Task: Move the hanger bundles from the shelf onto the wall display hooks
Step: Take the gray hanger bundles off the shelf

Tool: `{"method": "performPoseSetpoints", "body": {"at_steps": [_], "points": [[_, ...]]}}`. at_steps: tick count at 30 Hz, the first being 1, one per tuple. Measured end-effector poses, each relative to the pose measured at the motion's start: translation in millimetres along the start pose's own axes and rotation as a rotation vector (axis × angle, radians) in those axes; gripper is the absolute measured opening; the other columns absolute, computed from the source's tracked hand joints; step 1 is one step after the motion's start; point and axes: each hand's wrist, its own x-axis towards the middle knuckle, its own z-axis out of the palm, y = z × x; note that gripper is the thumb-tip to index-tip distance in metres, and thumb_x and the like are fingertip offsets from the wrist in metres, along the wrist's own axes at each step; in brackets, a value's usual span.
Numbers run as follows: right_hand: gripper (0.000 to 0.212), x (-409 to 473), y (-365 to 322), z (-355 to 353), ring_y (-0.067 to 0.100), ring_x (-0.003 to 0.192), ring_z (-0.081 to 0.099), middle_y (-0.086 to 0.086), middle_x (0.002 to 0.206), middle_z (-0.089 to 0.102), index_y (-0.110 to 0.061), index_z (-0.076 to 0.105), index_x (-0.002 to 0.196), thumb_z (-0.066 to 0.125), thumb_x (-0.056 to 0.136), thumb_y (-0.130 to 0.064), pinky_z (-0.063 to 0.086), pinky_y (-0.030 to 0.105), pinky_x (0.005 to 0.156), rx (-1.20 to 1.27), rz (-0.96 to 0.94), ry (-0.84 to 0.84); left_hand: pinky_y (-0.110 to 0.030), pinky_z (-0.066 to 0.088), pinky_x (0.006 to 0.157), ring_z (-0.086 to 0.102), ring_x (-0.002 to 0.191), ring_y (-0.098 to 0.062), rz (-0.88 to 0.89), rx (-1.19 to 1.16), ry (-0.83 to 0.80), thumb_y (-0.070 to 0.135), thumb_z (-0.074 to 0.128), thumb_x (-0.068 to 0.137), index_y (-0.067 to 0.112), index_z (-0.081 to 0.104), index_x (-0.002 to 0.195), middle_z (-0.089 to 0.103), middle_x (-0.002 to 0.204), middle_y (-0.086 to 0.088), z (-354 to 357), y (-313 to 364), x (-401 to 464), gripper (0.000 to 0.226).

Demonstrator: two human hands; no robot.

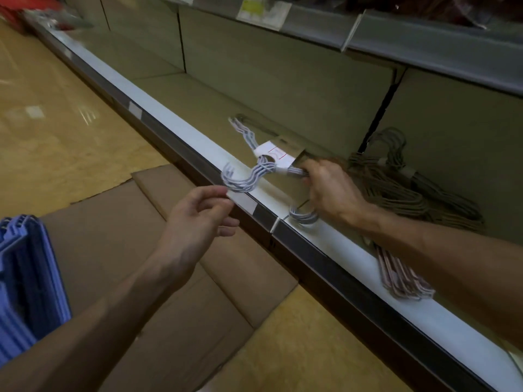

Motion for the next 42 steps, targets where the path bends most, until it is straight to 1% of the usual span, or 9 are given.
{"method": "performPoseSetpoints", "body": {"at_steps": [4, 11, 17, 20, 26, 28, 34, 40, 42], "points": [[0.015, -19, -47, 3, 0.017, 0.097, 0.049, 0.005, 0.109, 0.06, -0.016, 0.06, 0.114, 0.053, 0.101, -0.017, 0.047, 0.038, 0.087, 0.18, -0.067, 0.015, -0.028, 0.061, 0.067, 0.075, 0.087, -0.022, 0.005, -0.134, 0.096, 0.023, 0.072, 0.09, 0.032, 0.036, 0.145, 0.071, 0.102, -0.005, -22, 9, -1, 0.067], [0.021, -34, -103, 3, 0.027, 0.102, 0.058, 0.012, 0.114, 0.066, -0.011, 0.062, 0.117, 0.055, 0.1, -0.019, 0.044, 0.034, 0.086, 0.323, -0.154, -0.106, -0.032, 0.063, 0.071, 0.076, 0.083, -0.025, 0.1, -0.084, 0.14, 0.036, 0.074, 0.083, 0.021, 0.05, 0.139, 0.075, 0.095, -0.009, -67, 39, -19, 0.063], [0.019, -47, -145, 13, 0.006, 0.08, 0.051, 0.0, 0.104, 0.064, -0.016, 0.062, 0.117, 0.054, 0.101, -0.023, 0.035, 0.011, 0.062, 0.447, -0.174, -0.184, -0.043, 0.061, 0.077, 0.073, 0.073, -0.012, 0.184, 0.495, 0.155, 0.065, 0.056, 0.088, 0.033, 0.051, 0.132, 0.073, 0.091, 0.002, -116, 60, -37, 0.054], [0.015, -52, -167, 17, -0.001, 0.075, 0.054, -0.008, 0.096, 0.061, -0.02, 0.062, 0.113, 0.054, 0.101, -0.024, 0.039, 0.01, 0.054, 0.53, -0.137, -0.23, -0.042, 0.059, 0.08, 0.071, 0.08, -0.015, 0.198, 0.7, 0.141, 0.072, 0.047, 0.087, 0.037, 0.05, 0.132, 0.073, 0.096, 0.001, -139, 67, -43, 0.057], [0.019, -65, -221, 39, 0.008, 0.085, 0.059, -0.006, 0.102, 0.064, -0.023, 0.064, 0.117, 0.056, 0.1, -0.026, 0.046, 0.021, 0.066, 0.726, 0.016, -0.325, -0.038, 0.048, 0.075, 0.064, 0.096, -0.023, 0.207, 1.228, 0.138, 0.081, 0.023, 0.085, 0.036, 0.045, 0.139, 0.07, 0.115, -0.003, -178, 82, -51, 0.074], [0.02, -71, -240, 49, 0.011, 0.09, 0.061, -0.003, 0.105, 0.066, -0.022, 0.064, 0.118, 0.058, 0.099, -0.025, 0.051, 0.025, 0.073, 0.796, 0.087, -0.356, -0.042, 0.048, 0.084, 0.063, 0.105, -0.027, 0.221, 1.434, 0.126, 0.081, 0.014, 0.084, 0.032, 0.044, 0.142, 0.066, 0.125, -0.003, -189, 86, -52, 0.081], [0.015, -76, -288, 79, 0.0, 0.07, 0.052, -0.003, 0.098, 0.064, -0.02, 0.066, 0.111, 0.059, 0.098, -0.023, 0.038, 0.008, 0.046, 0.883, 0.193, -0.379, -0.049, 0.035, 0.103, 0.058, 0.118, -0.024, 0.264, 1.762, 0.062, 0.076, 0.004, 0.086, 0.03, 0.047, 0.138, 0.064, 0.128, 0.001, -218, 86, -53, 0.082], [0.017, -84, -314, 106, 0.013, 0.088, 0.061, 0.001, 0.106, 0.068, -0.017, 0.067, 0.112, 0.059, 0.097, -0.02, 0.045, 0.017, 0.063, 0.893, 0.241, -0.439, -0.052, 0.028, 0.11, 0.052, 0.124, -0.022, 0.131, 2.006, -0.082, 0.075, 0.003, 0.083, 0.03, 0.049, 0.137, 0.063, 0.13, 0.004, -235, 74, -53, 0.083], [0.019, -87, -322, 116, 0.012, 0.09, 0.06, 0.001, 0.108, 0.066, -0.016, 0.066, 0.115, 0.057, 0.098, -0.018, 0.042, 0.009, 0.057, 0.905, 0.245, -0.473, -0.053, 0.026, 0.112, 0.052, 0.125, -0.023, 0.106, 2.069, -0.118, 0.073, 0.008, 0.087, 0.03, 0.05, 0.135, 0.062, 0.13, 0.004, -239, 67, -53, 0.077]]}}
